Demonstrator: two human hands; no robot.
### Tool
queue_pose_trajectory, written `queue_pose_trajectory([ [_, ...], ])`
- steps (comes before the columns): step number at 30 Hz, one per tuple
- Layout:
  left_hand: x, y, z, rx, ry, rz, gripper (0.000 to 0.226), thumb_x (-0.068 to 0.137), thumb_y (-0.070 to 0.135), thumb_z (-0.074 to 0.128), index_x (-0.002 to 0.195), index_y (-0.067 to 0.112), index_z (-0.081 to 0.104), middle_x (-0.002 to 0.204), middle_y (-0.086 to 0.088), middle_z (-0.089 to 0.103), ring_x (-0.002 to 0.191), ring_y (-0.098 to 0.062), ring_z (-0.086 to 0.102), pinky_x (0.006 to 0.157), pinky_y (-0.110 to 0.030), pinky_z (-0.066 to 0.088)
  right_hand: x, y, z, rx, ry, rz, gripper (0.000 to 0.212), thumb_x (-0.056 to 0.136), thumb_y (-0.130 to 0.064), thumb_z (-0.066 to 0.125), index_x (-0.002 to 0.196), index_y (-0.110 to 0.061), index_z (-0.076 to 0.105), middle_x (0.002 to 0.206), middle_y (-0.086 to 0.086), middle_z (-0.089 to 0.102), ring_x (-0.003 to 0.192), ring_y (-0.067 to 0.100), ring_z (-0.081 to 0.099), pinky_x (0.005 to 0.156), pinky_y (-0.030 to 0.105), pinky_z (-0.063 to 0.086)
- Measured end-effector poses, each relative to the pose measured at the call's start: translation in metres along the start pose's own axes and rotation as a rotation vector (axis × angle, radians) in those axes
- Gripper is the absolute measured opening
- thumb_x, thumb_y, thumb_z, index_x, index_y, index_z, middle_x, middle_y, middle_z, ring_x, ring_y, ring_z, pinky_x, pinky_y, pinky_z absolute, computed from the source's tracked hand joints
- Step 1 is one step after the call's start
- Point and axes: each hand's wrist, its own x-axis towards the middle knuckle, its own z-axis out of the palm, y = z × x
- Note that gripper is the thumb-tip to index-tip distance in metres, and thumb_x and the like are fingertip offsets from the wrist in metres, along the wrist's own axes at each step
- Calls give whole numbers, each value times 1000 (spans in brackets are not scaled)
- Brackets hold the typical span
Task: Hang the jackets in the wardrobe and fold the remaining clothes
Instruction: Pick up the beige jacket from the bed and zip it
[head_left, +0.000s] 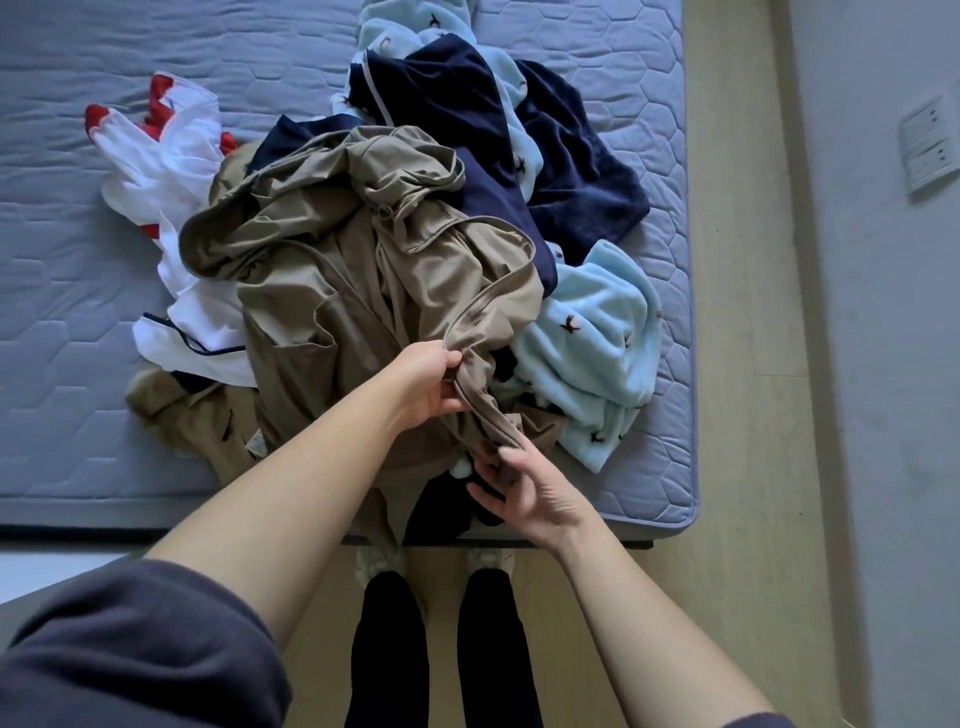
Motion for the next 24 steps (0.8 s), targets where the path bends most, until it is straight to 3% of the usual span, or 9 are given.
queue_pose_trajectory([
  [3, 0, 2, -7, 5, -2, 1, 25, 102, 5, 30, 101, 15, 54, 82, -4, 60, 66, -13, 59, 48, -29, 57, -5, -4, -3, 130, -16, 8, 48, 80, -34, 70, 126, -24, 61, 100, -4, 63, 94, 13, 57, 94, 38, 45],
  [5, 2, 3, -12, 19, 14, 17, 24, 102, 6, 31, 99, 15, 53, 81, -3, 58, 67, -13, 58, 54, -32, 57, -2, -5, -5, 123, 125, 14, 23, 94, -23, 56, 114, -18, 67, 98, 1, 65, 88, 14, 59, 87, 37, 50],
  [7, 2, 4, -17, 16, 5, 47, 21, 102, 9, 35, 95, 15, 54, 81, -3, 58, 68, -13, 57, 65, -35, 53, -1, -5, -3, 87, 254, 5, 25, 99, -7, 46, 110, -15, 66, 96, 5, 65, 82, 16, 61, 80, 36, 52],
  [11, 5, -4, -32, -115, 73, 129, 16, 100, 16, 42, 101, 14, 58, 86, -3, 66, 76, -16, 65, 71, -33, 55, 4, -6, 1, 101, 387, -10, 16, 94, 1, 53, 104, -12, 56, 94, 10, 67, 77, 18, 64, 68, 39, 59],
  [13, 7, -27, -42, -100, 197, 55, 15, 98, 18, 43, 95, 15, 58, 86, -3, 65, 77, -16, 64, 67, -30, 53, 8, -7, 2, 188, 442, 18, 13, 94, -1, 55, 106, -4, 53, 93, 15, 64, 77, 21, 63, 59, 34, 60],
  [15, 5, -67, -48, -33, 245, -126, 15, 98, 18, 44, 92, 15, 58, 82, -2, 63, 72, -14, 61, 63, -29, 47, 11, -7, 3, 267, 447, 73, 16, 96, -6, 53, 111, 0, 55, 91, 16, 63, 79, 23, 62, 55, 35, 60],
  [18, 11, -128, -50, -58, 192, -352, 21, 98, 17, 44, 111, 9, 59, 92, -6, 67, 84, -20, 63, 70, -33, 49, 19, -6, -3, 170, 400, 146, 23, 99, -23, 49, 114, -8, 58, 96, 9, 66, 84, 19, 62, 69, 38, 57],
  [21, 41, -165, -44, -320, 181, -368, 29, 98, 21, 48, 123, 8, 51, 116, -12, 62, 110, -27, 58, 85, -40, 47, 37, -5, -14, 69, 354, 108, 32, 102, -34, 40, 123, -18, 57, 106, 3, 66, 86, 14, 60, 71, 29, 42],
  [24, 70, -179, -34, -513, 166, -372, 25, 94, 25, 57, 112, 9, 54, 105, -10, 61, 103, -24, 58, 87, -40, 47, 55, -5, -27, -14, 309, 28, 33, 102, -30, 36, 119, -14, 60, 105, 2, 68, 78, 11, 62, 60, 24, 39],
])
